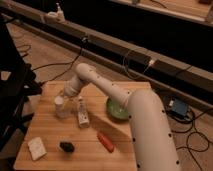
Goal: Place the ceramic cup over the eraser
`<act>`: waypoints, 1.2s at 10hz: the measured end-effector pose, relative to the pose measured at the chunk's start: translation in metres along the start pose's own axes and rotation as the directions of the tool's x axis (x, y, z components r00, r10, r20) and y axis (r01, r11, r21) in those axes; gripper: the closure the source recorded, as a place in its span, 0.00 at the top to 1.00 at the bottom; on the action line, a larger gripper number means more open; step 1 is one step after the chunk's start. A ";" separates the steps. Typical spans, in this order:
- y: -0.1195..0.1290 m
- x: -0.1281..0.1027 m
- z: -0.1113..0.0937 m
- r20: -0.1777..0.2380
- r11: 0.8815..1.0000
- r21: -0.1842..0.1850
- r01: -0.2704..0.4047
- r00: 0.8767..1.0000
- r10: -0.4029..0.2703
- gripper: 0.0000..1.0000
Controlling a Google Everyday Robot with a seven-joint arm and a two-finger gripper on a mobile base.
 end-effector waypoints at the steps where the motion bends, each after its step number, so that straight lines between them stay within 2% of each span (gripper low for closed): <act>1: -0.001 -0.003 -0.015 0.007 1.000 0.019 0.002 1.000 -0.002 0.00; 4: 0.006 -0.016 -0.078 0.015 0.999 0.045 0.016 1.000 -0.017 0.00; 7: 0.022 -0.027 -0.133 -0.021 0.998 0.046 0.053 0.998 -0.052 0.00; 9: 0.037 -0.039 -0.160 -0.028 0.996 0.042 0.083 0.996 -0.082 0.00; 12: 0.063 -0.056 -0.188 0.017 0.995 0.049 0.088 0.996 -0.089 0.00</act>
